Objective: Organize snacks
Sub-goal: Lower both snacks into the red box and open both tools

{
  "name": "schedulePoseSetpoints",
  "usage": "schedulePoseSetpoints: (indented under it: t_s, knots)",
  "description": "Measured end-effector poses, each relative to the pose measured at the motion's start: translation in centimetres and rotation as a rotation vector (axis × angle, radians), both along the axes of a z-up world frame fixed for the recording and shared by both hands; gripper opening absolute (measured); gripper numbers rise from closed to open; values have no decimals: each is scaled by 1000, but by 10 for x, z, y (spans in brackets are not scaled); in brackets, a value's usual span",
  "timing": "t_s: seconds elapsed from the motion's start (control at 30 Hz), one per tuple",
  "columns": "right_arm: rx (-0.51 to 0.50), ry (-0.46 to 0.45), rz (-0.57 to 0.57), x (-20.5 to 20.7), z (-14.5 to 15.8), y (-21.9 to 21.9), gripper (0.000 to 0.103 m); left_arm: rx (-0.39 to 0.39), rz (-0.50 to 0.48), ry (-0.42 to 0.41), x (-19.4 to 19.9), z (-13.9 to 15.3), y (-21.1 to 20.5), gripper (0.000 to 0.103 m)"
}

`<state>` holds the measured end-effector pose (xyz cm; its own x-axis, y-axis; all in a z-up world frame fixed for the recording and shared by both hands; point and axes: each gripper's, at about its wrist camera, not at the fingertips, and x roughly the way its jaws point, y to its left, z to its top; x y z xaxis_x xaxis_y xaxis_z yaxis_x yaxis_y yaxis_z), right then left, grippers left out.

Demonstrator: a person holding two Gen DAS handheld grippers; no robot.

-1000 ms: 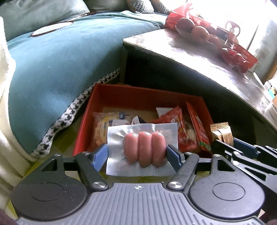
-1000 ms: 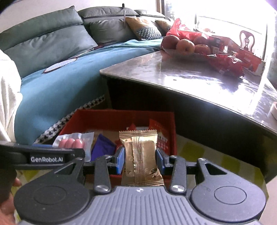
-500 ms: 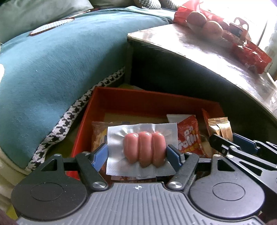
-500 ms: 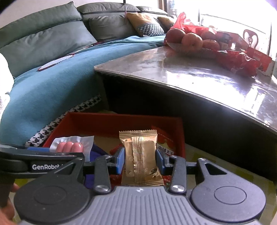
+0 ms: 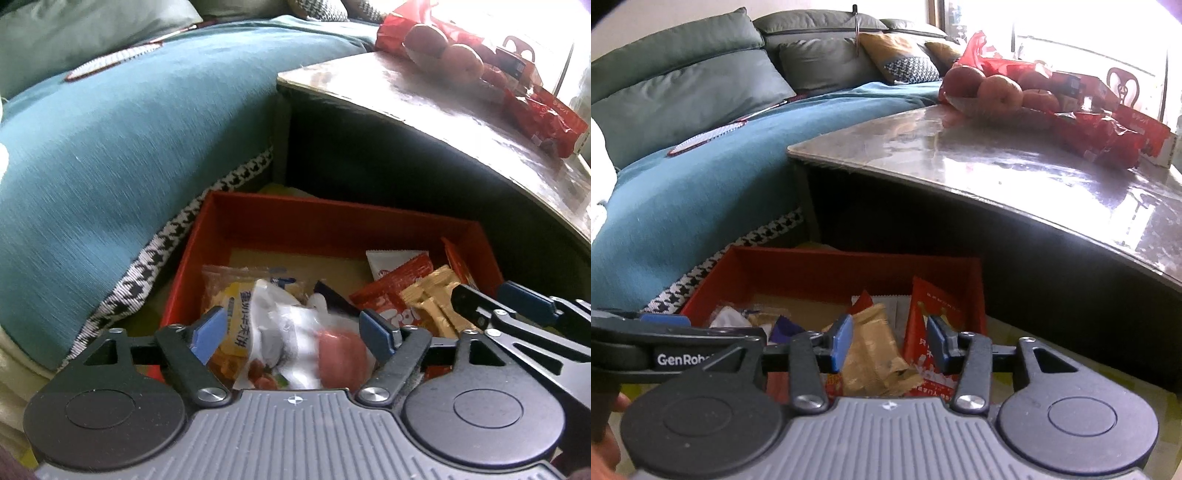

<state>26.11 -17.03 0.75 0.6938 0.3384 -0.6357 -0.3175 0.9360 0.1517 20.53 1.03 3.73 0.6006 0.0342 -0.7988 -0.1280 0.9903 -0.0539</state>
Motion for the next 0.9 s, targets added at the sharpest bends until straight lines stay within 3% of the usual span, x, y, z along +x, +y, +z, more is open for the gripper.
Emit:
schedulePoseSetpoints:
  t_s: [0.1, 0.5, 0.9]
  knots:
    - [8, -4, -5, -1, 3, -3, 53, -5, 6, -1, -1, 2, 1, 86]
    - [13, 1, -29, -12, 15, -11, 55, -10, 19, -17, -11, 10, 2, 87]
    - [28, 51, -55, -50, 22, -27, 57, -23, 8, -15, -44, 17, 1, 89]
